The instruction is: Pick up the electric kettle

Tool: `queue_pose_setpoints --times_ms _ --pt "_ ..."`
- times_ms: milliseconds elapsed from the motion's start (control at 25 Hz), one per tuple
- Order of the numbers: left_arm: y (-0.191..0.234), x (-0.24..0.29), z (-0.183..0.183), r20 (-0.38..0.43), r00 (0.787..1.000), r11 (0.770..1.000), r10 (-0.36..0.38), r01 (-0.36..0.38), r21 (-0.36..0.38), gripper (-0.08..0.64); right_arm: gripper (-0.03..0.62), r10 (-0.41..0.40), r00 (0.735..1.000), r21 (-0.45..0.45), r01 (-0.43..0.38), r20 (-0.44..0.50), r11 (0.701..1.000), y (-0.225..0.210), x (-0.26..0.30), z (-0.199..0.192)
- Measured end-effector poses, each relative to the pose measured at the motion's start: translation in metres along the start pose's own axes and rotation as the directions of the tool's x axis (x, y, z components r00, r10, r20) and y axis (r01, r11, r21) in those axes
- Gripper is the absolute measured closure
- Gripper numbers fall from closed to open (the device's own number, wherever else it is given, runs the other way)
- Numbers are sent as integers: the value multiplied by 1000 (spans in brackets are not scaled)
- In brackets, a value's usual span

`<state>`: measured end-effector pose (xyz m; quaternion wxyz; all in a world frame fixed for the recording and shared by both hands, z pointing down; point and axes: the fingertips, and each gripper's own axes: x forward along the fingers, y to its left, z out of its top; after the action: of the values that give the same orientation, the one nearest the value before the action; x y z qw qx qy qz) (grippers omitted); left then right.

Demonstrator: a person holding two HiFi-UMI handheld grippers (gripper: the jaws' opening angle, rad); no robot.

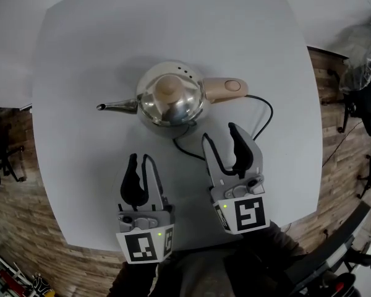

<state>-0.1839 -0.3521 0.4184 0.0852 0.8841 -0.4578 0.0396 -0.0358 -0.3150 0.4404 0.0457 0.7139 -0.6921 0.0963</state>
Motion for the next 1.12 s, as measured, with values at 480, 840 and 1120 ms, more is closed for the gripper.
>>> queue_pose_setpoints --times_ms 480,840,1120 --pt "15 11 -1 16 1000 1000 -4 5 -29 405 348 -110 994 -26 111 17 994 -31 14 4" --pt "24 21 -4 12 1000 1000 5 -5 -26 405 348 -152 988 -44 151 -7 987 -45 27 -1" --pt "29 34 -1 26 1000 1000 7 -6 -17 405 348 -174 985 -48 173 -9 984 -57 37 -1"
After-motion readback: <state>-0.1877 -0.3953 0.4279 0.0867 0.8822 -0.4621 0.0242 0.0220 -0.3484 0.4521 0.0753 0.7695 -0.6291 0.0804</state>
